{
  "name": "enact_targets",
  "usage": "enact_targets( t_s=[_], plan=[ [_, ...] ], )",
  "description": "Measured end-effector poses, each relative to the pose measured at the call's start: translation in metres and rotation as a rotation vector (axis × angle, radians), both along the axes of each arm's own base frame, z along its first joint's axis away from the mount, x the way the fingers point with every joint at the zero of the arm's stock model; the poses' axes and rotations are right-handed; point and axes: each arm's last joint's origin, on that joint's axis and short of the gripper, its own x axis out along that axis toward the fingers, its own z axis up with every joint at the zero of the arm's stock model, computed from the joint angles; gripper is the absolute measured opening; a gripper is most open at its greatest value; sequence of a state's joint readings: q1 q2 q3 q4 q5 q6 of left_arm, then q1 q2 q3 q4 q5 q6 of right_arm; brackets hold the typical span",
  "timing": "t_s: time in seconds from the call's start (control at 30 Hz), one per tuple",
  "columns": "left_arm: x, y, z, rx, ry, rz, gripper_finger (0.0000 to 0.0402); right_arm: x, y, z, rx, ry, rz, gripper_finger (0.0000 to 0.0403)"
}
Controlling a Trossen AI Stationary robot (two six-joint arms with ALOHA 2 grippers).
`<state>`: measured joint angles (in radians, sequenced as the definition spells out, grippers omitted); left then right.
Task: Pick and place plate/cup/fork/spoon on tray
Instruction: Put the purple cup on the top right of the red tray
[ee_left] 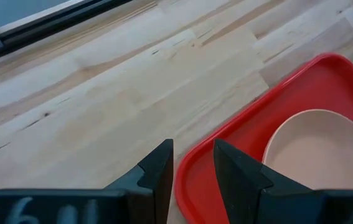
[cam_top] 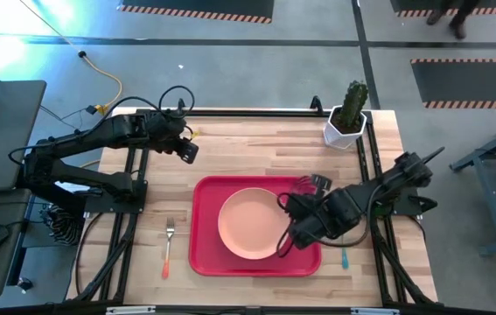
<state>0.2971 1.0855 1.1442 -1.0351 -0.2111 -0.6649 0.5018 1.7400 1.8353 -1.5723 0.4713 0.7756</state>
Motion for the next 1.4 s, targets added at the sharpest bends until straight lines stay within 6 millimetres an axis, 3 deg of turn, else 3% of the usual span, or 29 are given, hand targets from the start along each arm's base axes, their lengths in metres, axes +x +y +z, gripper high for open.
enact_targets(
  t_s=[0.33,0.7,1.4],
  plan=[
    [0.0,0.0,0.0,-0.006,-0.004,0.011,0.0106,-0.025,-0.027,-0.025,0.024,0.073,-0.05,0.0],
    [0.0,0.0,0.0,-0.006,-0.004,0.011,0.0106,-0.011,-0.029,-0.059,0.133,0.022,-0.013,0.0],
    [0.0,0.0,0.0,-0.006,-0.004,0.011,0.0106,0.004,-0.055,-0.07,0.177,0.04,-0.022,0.0]
  ],
)
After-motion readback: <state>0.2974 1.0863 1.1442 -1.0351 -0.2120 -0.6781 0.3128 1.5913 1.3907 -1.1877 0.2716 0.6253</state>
